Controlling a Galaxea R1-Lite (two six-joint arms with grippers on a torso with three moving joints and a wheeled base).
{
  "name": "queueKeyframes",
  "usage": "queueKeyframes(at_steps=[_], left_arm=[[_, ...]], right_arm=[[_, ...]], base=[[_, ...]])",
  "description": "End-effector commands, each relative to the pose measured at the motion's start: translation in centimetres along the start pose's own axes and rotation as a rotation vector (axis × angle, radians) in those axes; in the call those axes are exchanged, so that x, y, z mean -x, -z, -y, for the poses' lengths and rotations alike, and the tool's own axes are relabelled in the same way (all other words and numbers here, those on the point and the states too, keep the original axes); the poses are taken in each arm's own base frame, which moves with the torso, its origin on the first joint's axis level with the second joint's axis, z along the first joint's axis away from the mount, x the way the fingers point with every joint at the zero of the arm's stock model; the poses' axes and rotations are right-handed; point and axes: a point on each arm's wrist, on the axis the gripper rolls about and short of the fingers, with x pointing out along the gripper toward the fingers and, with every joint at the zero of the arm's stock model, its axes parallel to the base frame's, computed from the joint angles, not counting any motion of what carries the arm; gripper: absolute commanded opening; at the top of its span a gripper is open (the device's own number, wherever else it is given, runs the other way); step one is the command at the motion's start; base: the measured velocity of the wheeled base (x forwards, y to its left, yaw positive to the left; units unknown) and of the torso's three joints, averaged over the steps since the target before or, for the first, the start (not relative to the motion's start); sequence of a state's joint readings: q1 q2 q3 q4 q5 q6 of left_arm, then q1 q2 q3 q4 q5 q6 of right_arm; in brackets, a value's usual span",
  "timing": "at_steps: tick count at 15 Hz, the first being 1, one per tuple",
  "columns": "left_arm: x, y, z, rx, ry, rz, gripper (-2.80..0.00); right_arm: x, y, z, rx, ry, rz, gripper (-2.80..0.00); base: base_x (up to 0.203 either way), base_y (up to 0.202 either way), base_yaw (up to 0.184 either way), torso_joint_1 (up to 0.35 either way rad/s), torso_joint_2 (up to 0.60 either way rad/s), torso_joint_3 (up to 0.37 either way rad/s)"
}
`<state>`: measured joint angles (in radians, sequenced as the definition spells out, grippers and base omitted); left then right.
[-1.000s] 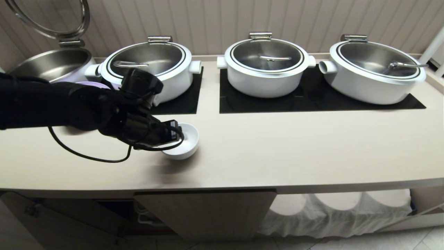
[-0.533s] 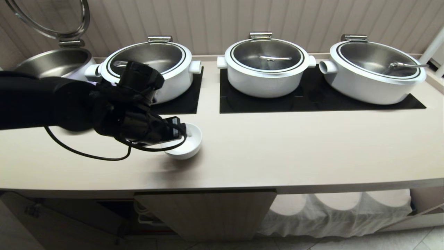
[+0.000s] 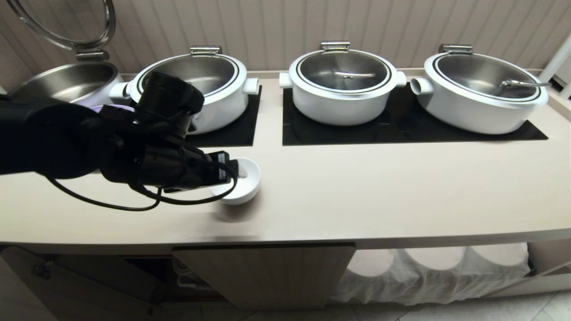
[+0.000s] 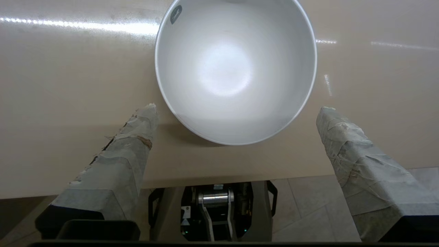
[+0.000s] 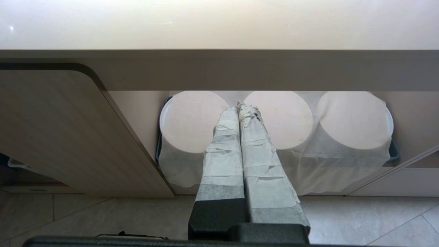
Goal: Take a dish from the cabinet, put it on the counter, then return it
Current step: Place it on the table
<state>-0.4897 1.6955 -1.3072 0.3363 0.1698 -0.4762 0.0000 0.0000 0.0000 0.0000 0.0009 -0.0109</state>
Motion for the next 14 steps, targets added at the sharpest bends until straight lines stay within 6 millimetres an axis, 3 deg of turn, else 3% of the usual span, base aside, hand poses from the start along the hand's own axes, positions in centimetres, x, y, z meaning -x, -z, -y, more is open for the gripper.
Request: queueKeyframes(at_steps=[1,4,5,14], left_arm=[[1.01,0.28,-0.06,0.001,0.01,0.01,0.0],[1.53,0.55,0.12,0.033,0.014,0.015,0.0],[1.68,0.61,0.27,0.035,0.019,0.016,-2.8],[1.66,1.17,0.63,0.02,0.022,0.004,-2.8]], right_arm=[[0.0,0.0,0.0,0.0,-0.001,0.0,-2.8],[0.0,0.0,0.0,0.0,-0.001,0.0,-2.8],[0.0,0.0,0.0,0.0,-0.001,0.0,-2.8],[0.0,0.0,0.0,0.0,-0.001,0.0,-2.8]], base=[[0.0,0.0,0.0,0.0,0.0,0.0],[0.0,0.0,0.0,0.0,0.0,0.0],[0.0,0.0,0.0,0.0,0.0,0.0],[0.0,0.0,0.0,0.0,0.0,0.0]])
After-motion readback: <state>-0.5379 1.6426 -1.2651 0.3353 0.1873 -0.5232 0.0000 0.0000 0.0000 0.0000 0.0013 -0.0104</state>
